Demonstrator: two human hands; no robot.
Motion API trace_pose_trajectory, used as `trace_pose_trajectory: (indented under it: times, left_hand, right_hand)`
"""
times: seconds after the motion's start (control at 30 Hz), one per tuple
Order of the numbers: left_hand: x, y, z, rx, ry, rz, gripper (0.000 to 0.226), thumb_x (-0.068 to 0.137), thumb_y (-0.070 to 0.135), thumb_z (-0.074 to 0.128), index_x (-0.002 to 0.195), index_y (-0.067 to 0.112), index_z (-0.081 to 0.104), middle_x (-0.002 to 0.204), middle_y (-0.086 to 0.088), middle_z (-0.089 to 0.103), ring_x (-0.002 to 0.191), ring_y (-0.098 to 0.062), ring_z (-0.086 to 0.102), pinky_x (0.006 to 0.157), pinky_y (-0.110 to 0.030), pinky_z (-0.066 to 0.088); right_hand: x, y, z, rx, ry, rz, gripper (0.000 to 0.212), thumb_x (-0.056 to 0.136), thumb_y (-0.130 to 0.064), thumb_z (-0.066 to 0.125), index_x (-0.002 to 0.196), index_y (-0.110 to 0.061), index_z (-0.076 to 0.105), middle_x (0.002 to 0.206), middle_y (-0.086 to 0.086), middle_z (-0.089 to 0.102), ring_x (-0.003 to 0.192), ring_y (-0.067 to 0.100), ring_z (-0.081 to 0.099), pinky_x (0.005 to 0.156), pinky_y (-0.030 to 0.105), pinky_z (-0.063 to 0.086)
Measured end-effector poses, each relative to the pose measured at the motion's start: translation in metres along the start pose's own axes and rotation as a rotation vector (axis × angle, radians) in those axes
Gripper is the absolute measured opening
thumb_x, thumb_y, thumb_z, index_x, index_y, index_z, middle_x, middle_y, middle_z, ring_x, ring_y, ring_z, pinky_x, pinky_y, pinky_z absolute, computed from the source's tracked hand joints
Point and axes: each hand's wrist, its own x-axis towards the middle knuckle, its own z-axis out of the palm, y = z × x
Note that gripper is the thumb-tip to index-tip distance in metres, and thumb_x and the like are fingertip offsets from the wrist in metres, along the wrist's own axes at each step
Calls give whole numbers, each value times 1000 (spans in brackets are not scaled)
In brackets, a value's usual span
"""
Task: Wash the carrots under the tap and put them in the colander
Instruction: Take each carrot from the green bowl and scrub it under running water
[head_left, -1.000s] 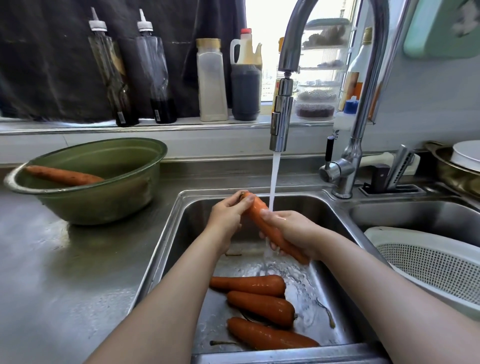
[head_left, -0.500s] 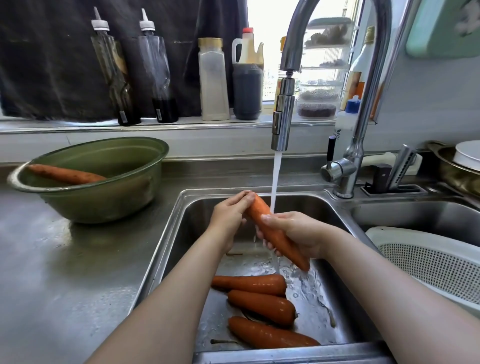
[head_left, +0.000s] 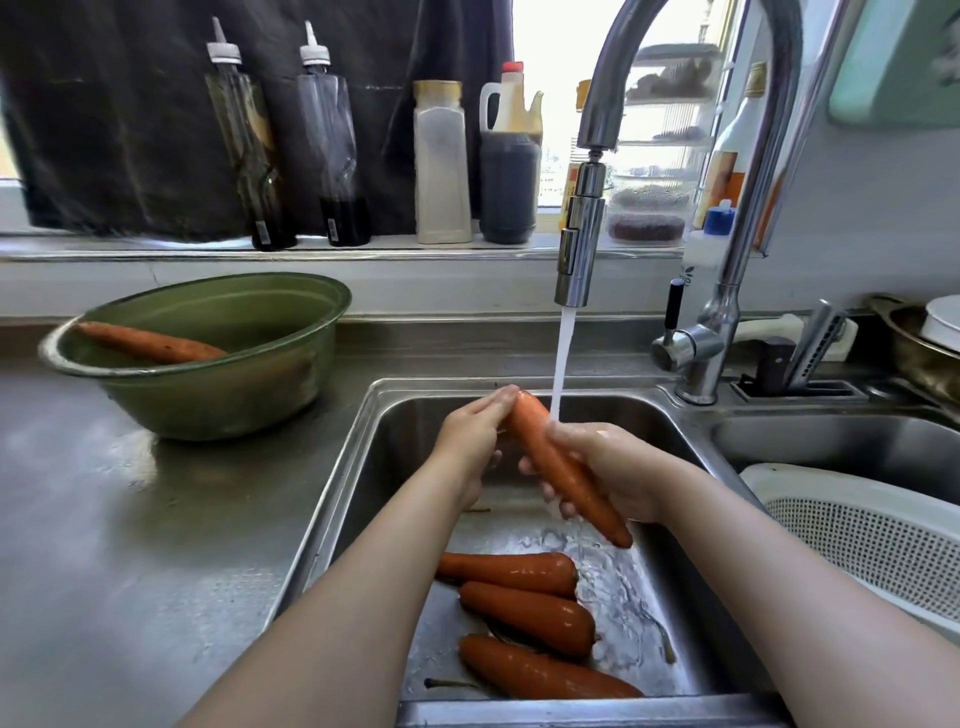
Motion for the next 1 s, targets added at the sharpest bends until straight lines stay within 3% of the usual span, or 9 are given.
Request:
trace_pose_trajectory:
  times: [0.1, 0.17, 0.33, 0.43, 0.57, 0.63, 0.73, 0.87, 1.0]
  left_hand:
    - [-2, 0, 2, 25, -30, 25, 26, 99, 34, 66, 122, 24, 74, 120, 3, 72, 112, -14, 64, 87, -24, 46]
    - [-4, 0, 4, 47, -40, 34, 31, 99, 35, 66, 127, 22, 72, 120, 2, 73, 113, -15, 65, 80, -20, 44]
    - [-1, -1, 2, 34, -130, -27, 29, 107, 34, 53, 128, 29, 71, 129, -4, 68, 124, -30, 61, 113, -51, 44]
    - [0, 0, 1, -1, -111, -20, 28, 105, 35, 55, 127, 29, 72, 128, 1, 65, 125, -28, 57, 115, -49, 41]
    - [-3, 1, 0, 21, -54, 27, 24, 100, 39, 64, 121, 28, 71, 119, 5, 66, 112, -14, 56, 96, -31, 39]
    - [-2, 0, -1, 50, -69, 40, 32, 101, 39, 63, 129, 26, 69, 119, 8, 65, 110, -11, 56, 96, -27, 37]
    - [1, 0, -2, 97, -122, 44, 34, 105, 37, 55, 134, 24, 66, 110, 14, 67, 91, 3, 60, 71, -8, 42]
    - [-1, 2, -2, 89, -171, 38, 32, 106, 34, 54, 133, 25, 68, 116, 5, 71, 95, -6, 64, 67, -15, 49]
    - [-2, 2, 3, 41, -72, 56, 22, 101, 41, 62, 115, 26, 69, 107, 6, 68, 101, -14, 61, 65, -17, 46]
  right_hand:
    - [3, 1, 7, -143, 112, -23, 50, 99, -54, 58, 118, -8, 66, 89, 8, 70, 61, 15, 62, 53, 30, 50]
    - [7, 1, 12, -211, 214, -8, 67, 96, -70, 50, 111, -7, 65, 77, 8, 66, 53, 17, 58, 48, 29, 48]
    - [7, 0, 9, -107, 194, 54, 79, 105, -68, 23, 105, -1, 65, 65, 12, 62, 44, 20, 52, 39, 25, 42]
    - [1, -2, 7, -50, 139, 47, 66, 109, -56, 28, 114, 0, 62, 67, 10, 68, 47, 19, 57, 41, 27, 47]
    - [2, 0, 1, -132, 55, -42, 33, 106, -38, 54, 123, -12, 65, 102, 11, 73, 67, 16, 65, 57, 30, 54]
    - [5, 4, 4, -182, 89, -57, 39, 102, -46, 58, 116, -11, 68, 96, 11, 72, 65, 16, 63, 57, 31, 52]
    - [9, 2, 8, -228, 189, -49, 66, 99, -69, 47, 110, -7, 68, 75, 11, 68, 53, 18, 57, 48, 29, 48]
    - [9, 1, 4, -144, 216, 17, 74, 106, -65, 27, 113, -2, 65, 71, 14, 67, 45, 19, 55, 42, 26, 45]
    - [4, -2, 1, -1, 130, 72, 63, 110, -51, 32, 122, 4, 60, 73, 11, 73, 52, 18, 60, 46, 29, 50]
